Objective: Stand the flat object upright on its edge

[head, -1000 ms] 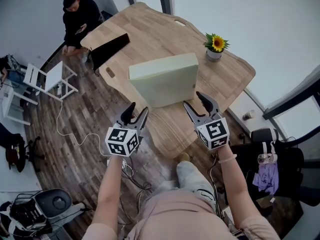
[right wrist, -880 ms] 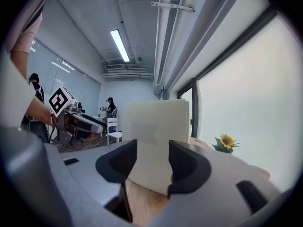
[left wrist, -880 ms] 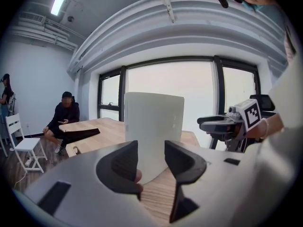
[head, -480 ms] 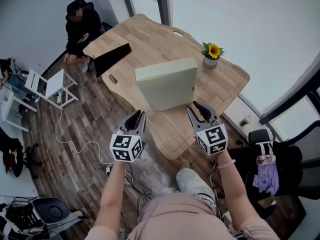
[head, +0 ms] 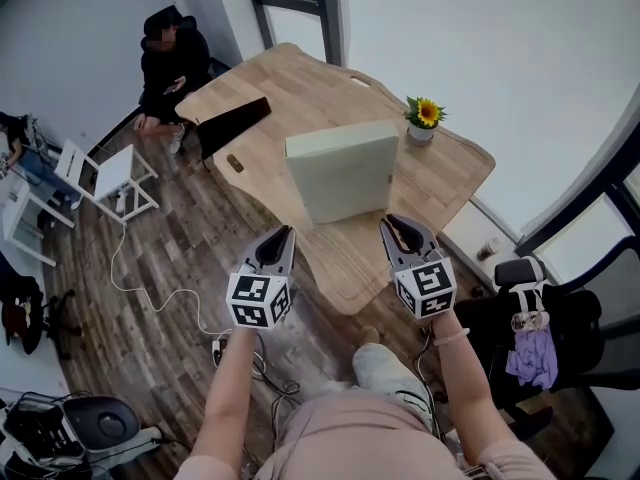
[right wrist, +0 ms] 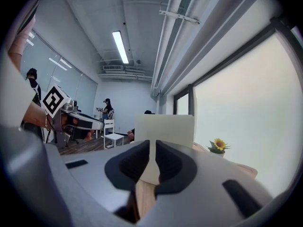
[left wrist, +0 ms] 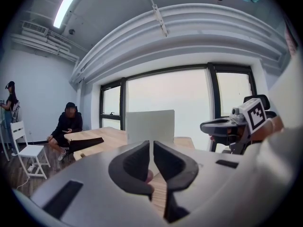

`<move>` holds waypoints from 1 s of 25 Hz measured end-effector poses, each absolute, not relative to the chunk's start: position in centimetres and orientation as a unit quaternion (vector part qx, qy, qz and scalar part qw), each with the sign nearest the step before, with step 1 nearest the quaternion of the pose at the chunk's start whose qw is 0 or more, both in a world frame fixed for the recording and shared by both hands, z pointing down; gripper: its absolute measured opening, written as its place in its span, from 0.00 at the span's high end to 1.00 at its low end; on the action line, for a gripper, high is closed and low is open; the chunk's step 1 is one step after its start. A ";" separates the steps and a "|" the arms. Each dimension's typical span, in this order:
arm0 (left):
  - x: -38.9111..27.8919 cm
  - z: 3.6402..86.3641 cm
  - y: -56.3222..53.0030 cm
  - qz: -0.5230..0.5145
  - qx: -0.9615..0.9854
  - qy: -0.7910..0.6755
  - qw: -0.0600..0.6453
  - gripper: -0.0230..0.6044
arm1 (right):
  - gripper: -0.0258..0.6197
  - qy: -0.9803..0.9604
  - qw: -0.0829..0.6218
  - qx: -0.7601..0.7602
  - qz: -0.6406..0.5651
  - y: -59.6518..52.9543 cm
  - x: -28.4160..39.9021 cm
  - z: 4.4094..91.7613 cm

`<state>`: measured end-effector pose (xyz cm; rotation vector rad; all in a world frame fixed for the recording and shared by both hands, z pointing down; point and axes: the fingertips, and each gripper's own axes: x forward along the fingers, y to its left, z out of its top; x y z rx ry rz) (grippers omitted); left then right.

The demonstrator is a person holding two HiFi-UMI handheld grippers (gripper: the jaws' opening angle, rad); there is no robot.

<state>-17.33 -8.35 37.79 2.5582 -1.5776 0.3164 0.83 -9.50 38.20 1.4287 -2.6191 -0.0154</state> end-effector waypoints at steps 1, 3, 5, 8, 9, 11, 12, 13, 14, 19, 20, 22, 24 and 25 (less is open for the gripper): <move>-17.4 37.6 -7.9 0.103 0.845 -0.521 0.058 0.91 | 0.90 -0.874 0.079 0.479 -0.005 -9.1 0.8 38.1; -17.6 37.3 -7.0 0.098 0.845 -0.523 0.056 0.92 | 0.91 -0.873 0.078 0.481 -0.006 -8.2 0.6 37.8; -17.8 37.0 -6.1 0.093 0.844 -0.525 0.054 0.93 | 0.93 -0.872 0.076 0.484 -0.008 -7.2 0.4 37.4; -18.2 36.6 -4.6 0.087 0.845 -0.526 0.052 0.93 | 0.95 -0.868 0.074 0.490 -0.010 -5.8 0.3 37.0; -18.3 36.4 -4.1 0.085 0.845 -0.526 0.050 0.94 | 0.96 -0.867 0.073 0.492 -0.011 -5.2 0.3 36.9; -18.4 36.0 -3.1 0.083 0.846 -0.525 0.045 0.94 | 0.96 -0.866 0.072 0.495 -0.014 -4.2 0.1 36.6; -18.5 35.7 -2.7 0.083 0.846 -0.525 0.042 0.94 | 0.96 -0.865 0.072 0.496 -0.015 -3.8 0.0 36.4; -18.4 35.4 -2.2 0.083 0.847 -0.524 0.038 0.94 | 0.96 -0.865 0.071 0.497 -0.015 -3.3 -0.1 36.2; -18.4 35.2 -1.8 0.082 0.847 -0.524 0.035 0.95 | 0.96 -0.865 0.070 0.497 -0.014 -2.8 -0.1 36.0; -18.1 33.9 0.2 0.071 0.851 -0.519 0.026 0.95 | 0.96 -0.863 0.061 0.501 -0.010 -0.8 -0.6 35.1; -18.0 33.7 0.5 0.068 0.852 -0.518 0.026 0.95 | 0.96 -0.862 0.060 0.503 -0.011 -0.5 -0.6 34.9; -17.8 33.3 1.1 0.066 0.853 -0.517 0.024 0.95 | 0.96 -0.861 0.056 0.505 -0.013 0.1 -0.6 34.4; -17.6 32.9 1.6 0.065 0.853 -0.518 0.022 0.95 | 0.96 -0.861 0.053 0.506 -0.017 0.7 -0.7 33.8; -17.6 32.7 1.8 0.065 0.852 -0.518 0.021 0.95 | 0.96 -0.861 0.051 0.506 -0.021 0.9 -0.7 33.5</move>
